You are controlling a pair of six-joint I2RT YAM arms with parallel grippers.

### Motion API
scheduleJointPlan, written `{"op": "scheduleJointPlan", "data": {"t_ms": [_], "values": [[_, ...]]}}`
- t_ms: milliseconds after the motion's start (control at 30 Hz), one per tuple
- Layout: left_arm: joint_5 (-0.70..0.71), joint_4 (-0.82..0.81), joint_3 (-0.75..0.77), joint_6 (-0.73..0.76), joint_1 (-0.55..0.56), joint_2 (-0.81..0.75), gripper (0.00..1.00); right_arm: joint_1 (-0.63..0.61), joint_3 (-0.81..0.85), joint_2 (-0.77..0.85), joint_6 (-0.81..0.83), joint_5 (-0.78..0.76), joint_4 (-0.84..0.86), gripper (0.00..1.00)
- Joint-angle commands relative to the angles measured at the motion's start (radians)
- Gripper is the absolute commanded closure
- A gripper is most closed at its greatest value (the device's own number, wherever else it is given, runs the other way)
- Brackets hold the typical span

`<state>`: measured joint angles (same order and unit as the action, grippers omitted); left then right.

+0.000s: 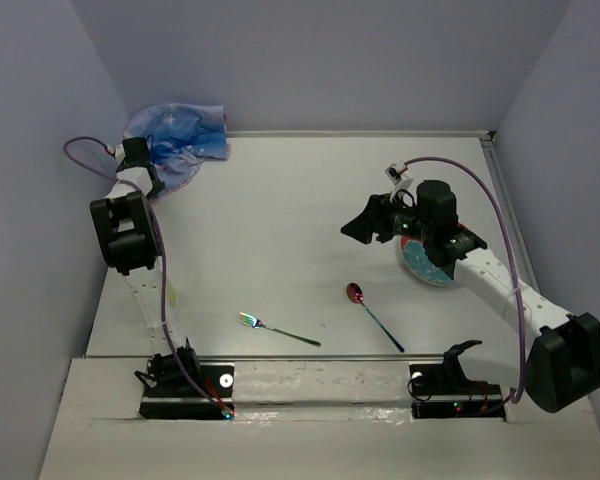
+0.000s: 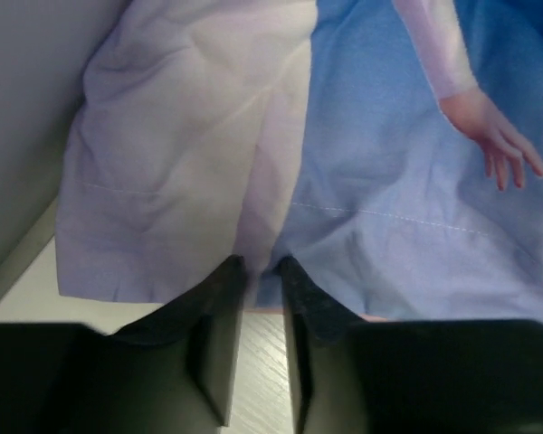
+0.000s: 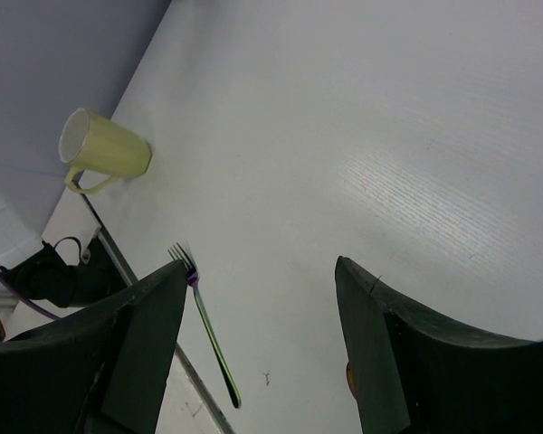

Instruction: Set the dinner table for one person

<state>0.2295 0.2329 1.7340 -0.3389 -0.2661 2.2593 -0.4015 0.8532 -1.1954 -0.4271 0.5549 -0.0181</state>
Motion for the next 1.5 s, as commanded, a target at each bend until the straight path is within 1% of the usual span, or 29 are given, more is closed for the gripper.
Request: {"op": "scheduleJointPlan", "data": {"t_ms": [0,33,67,133,167,233,367,500,533,567,633,667,767,800,833,867,933,1000,1033,1100,1133,1167,1200,1267,1300,1333,1400,1433,1467], "values": [[-0.061,0.006,0.019,0.003,-0.005,0.013,0.73,-0.01,0.026,0.034,0.017,-0.003,0.038,0.28],[-0.068,0.005,0.021,0.009,-0.004,0.016,0.78,-0.01,0.027,0.034,0.014,-0.001,0.038,0.3],[-0.073,0.005,0.021,0.017,0.004,0.016,0.89,-0.01,0.033,0.039,0.013,-0.001,0.035,0.31],[-0.073,0.003,0.018,0.027,0.014,0.008,0.99,-0.01,0.04,0.049,0.008,0.002,0.033,0.32],[-0.073,0.003,0.015,0.031,0.028,0.003,1.0,-0.01,0.041,0.06,0.007,0.0,0.033,0.32],[-0.071,-0.009,-0.008,0.035,0.042,-0.015,1.0,-0.01,0.044,0.069,0.004,-0.013,0.033,0.32],[-0.12,-0.081,-0.091,0.02,0.09,-0.072,1.0,-0.01,0.055,0.065,-0.03,-0.003,0.064,0.34],[-0.166,-0.136,-0.136,-0.02,0.188,-0.13,1.0,-0.01,0.056,0.046,-0.064,0.01,0.106,0.34],[-0.173,-0.15,-0.142,-0.028,0.239,-0.136,1.0,-0.01,0.056,0.042,-0.064,0.005,0.107,0.34],[-0.182,-0.159,-0.145,-0.037,0.26,-0.142,1.0,-0.01,0.056,0.04,-0.062,0.005,0.106,0.34],[-0.225,-0.208,-0.166,-0.072,0.365,-0.159,1.0,-0.01,0.058,0.031,-0.059,-0.009,0.107,0.34],[-0.289,-0.224,-0.18,-0.09,0.395,-0.165,1.0,-0.01,0.058,0.027,-0.059,-0.018,0.107,0.34],[-0.361,-0.321,-0.214,-0.178,0.488,-0.175,1.0,-0.01,0.056,0.016,-0.052,-0.023,0.103,0.34],[-0.387,-0.343,-0.22,-0.196,0.555,-0.173,1.0,-0.01,0.052,0.017,-0.049,-0.035,0.102,0.34],[-0.395,-0.38,-0.225,-0.228,0.591,-0.17,1.0,-0.01,0.047,0.016,-0.042,-0.044,0.101,0.34],[-0.425,-0.395,-0.222,-0.245,0.657,-0.162,1.0,-0.01,0.047,0.013,-0.039,-0.05,0.101,0.34],[-0.47,-0.459,-0.206,-0.308,0.711,-0.135,1.0,-0.01,0.052,0.011,-0.032,-0.052,0.084,0.34],[-0.493,-0.474,-0.177,-0.327,0.778,-0.116,1.0,-0.01,0.05,0.016,-0.03,-0.056,0.076,0.34],[-0.496,-0.477,-0.142,-0.33,0.795,-0.106,0.91,-0.01,0.047,0.019,-0.027,-0.064,0.069,0.34],[-0.498,-0.477,-0.123,-0.324,0.812,-0.128,0.64,-0.01,0.03,0.03,-0.022,-0.099,0.063,0.34],[-0.495,-0.477,-0.122,-0.318,0.812,-0.145,0.53,-0.01,0.023,0.033,-0.021,-0.113,0.06,0.34],[-0.463,-0.474,-0.128,-0.292,0.811,-0.17,0.38,-0.01,0.018,0.033,-0.021,-0.143,0.053,0.34],[-0.437,-0.465,-0.136,-0.292,0.809,-0.196,0.34,-0.01,0.014,0.03,-0.021,-0.16,0.05,0.34],[-0.386,-0.437,-0.164,-0.24,0.795,-0.28,0.28,-0.01,0.004,0.013,-0.027,-0.194,0.046,0.36],[-0.348,-0.437,-0.188,-0.227,0.789,-0.309,0.28,-0.01,0.001,0.004,-0.03,-0.241,0.046,0.39],[-0.329,-0.437,-0.212,-0.22,0.78,-0.372,0.28,-0.01,0.0,-0.006,-0.033,-0.266,0.044,0.42],[-0.276,-0.458,-0.318,-0.204,0.754,-0.44,0.3,-0.01,-0.003,-0.041,-0.039,-0.334,0.041,0.64],[-0.259,-0.469,-0.361,-0.203,0.743,-0.507,0.31,-0.01,-0.003,-0.056,-0.041,-0.349,0.041,0.84],[-0.24,-0.495,-0.457,-0.209,0.733,-0.539,0.34,-0.01,0.004,-0.072,-0.035,-0.358,0.037,0.92]]}}
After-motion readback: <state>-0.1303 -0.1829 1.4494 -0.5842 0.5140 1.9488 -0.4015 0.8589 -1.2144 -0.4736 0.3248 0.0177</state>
